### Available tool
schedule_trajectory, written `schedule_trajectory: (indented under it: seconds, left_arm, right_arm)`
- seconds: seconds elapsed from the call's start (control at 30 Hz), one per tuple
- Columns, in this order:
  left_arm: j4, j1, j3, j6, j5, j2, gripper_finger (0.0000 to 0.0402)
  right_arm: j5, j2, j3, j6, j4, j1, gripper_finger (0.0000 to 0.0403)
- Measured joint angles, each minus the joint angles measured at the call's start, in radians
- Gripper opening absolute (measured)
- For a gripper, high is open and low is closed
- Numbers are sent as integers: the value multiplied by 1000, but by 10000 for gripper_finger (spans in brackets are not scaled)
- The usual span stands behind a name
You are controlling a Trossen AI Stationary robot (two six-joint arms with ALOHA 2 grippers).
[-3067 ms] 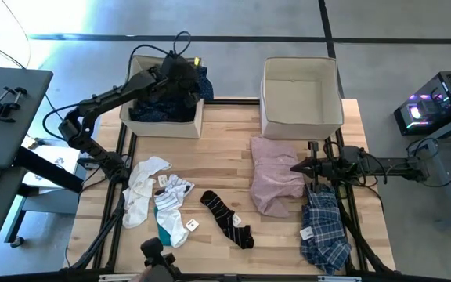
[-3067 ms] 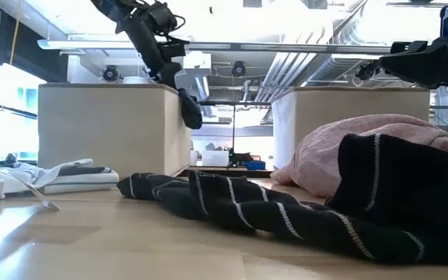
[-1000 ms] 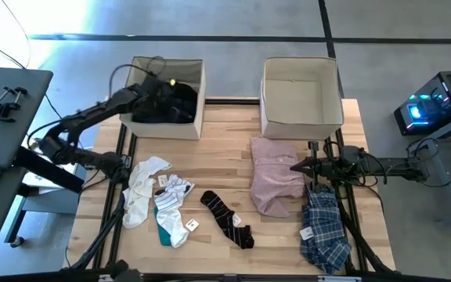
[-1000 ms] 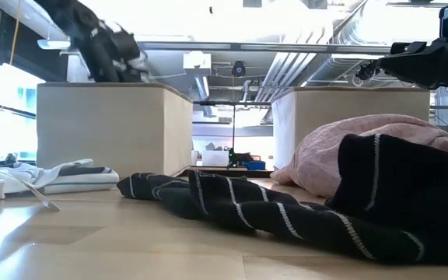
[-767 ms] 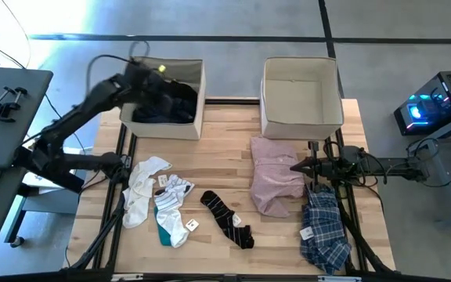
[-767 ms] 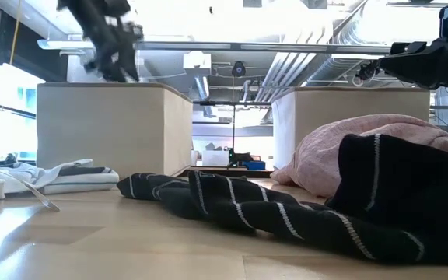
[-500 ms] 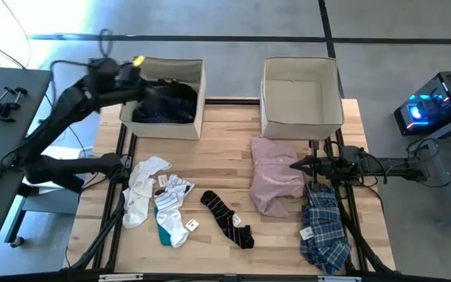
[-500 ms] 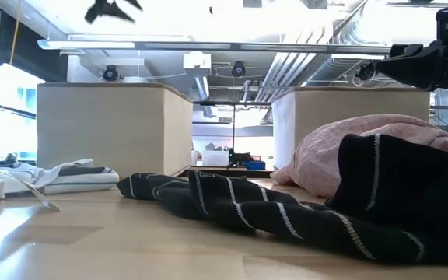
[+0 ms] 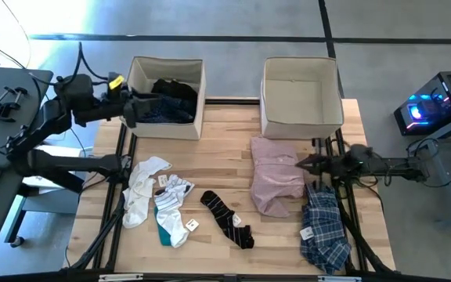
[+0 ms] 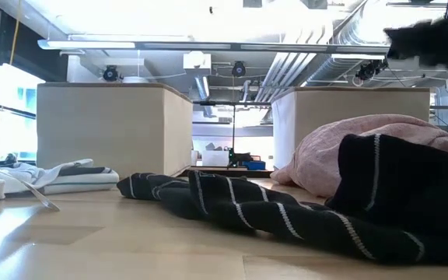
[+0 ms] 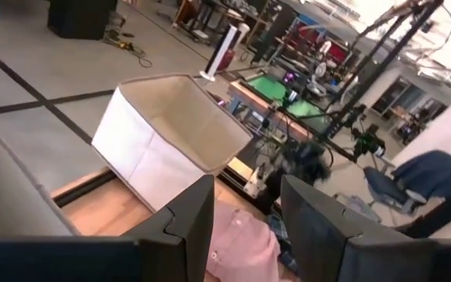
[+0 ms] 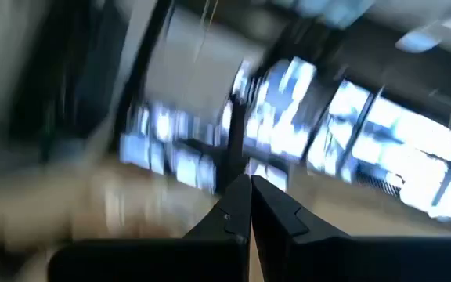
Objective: Sort clothes
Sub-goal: Put the pink polo shirt into the right laundry organizer
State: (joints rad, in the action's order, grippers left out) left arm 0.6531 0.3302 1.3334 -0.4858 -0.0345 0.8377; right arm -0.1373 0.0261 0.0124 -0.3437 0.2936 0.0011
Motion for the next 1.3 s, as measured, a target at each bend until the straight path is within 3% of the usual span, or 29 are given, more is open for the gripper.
schedule_trajectory:
  seconds: [0.1,0.27,0.37,0.53,0.8,0.93,1.3]
  left_arm:
    - [0,-45,0,21,-30,11,135]
    - [-2,-98,0,54,-62,36,135]
    - [-41,-123,-16,86,-77,57,135]
    - [-209,-169,-111,130,-80,97,135]
    - [-429,-237,-266,116,-80,193,135]
    - [-450,-265,-277,95,-79,260,135]
    - [-537,-328,-277,95,-73,388,135]
  right_arm:
    - [39,0,0,243,242,-1,0]
    - [252,0,1,457,568,-1,0]
    - [293,1,50,503,582,-1,0]
    - [287,91,263,527,275,-1,0]
    - [312,438,681,712,-217,-1,0]
    - [296,613,890,787,-460,-1,0]
    - [196,1063,1366,755,-1281,-1,19]
